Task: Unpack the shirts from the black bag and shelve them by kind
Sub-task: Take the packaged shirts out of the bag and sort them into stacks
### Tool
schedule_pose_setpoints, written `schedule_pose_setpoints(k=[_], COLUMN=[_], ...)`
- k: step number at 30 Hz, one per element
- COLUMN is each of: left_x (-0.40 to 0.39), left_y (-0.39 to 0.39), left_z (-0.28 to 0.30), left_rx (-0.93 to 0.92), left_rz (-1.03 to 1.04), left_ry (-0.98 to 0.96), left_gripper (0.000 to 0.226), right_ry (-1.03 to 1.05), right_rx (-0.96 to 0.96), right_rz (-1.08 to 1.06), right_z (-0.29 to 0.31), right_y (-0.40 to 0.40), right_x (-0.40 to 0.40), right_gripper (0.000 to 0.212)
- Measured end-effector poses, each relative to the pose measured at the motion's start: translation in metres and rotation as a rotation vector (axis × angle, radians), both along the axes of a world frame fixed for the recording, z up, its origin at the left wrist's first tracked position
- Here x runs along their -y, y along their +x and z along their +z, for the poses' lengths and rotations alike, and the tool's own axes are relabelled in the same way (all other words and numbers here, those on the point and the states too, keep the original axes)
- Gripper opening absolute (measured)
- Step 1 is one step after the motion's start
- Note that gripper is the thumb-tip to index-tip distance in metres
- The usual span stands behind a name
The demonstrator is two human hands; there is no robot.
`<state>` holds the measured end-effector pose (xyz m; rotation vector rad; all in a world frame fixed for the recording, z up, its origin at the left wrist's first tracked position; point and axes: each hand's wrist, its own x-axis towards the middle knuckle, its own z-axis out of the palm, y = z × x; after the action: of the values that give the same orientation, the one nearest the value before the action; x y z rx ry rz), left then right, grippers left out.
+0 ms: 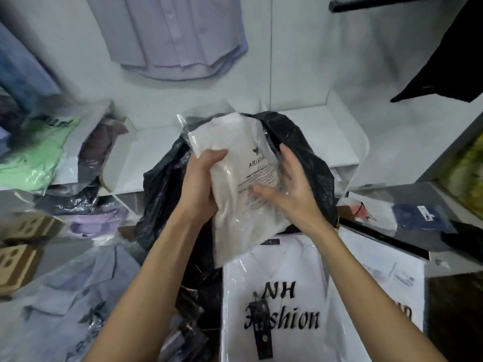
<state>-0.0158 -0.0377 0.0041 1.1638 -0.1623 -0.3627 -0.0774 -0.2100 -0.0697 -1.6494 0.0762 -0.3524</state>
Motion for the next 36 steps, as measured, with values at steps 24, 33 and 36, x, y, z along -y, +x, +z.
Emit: schedule_pose_setpoints(k=[24, 33, 36], left_x=[-0.03, -0.001, 0.009], left_y=[-0.005, -0.034, -0.04], left_z=[-0.025, -0.034, -0.036], left_rx=[0.048, -0.045, -0.01], left_rz=[-0.206, -0.064, -0.157], left_ry=[0.126, 0.015, 0.146], left_gripper=[0.043, 0.037, 0.025], right_ry=[0.383, 0.273, 0.285], right_rx=[0.001, -0.126, -0.114], right_rz=[-0.149, -0.222, -0.338], right_z=[0.09, 0.019, 0.002], right_y=[-0.065, -0.09, -0.11], right_x=[0.028, 0.039, 0.046], right_gripper=[0.02, 0.05, 0.031])
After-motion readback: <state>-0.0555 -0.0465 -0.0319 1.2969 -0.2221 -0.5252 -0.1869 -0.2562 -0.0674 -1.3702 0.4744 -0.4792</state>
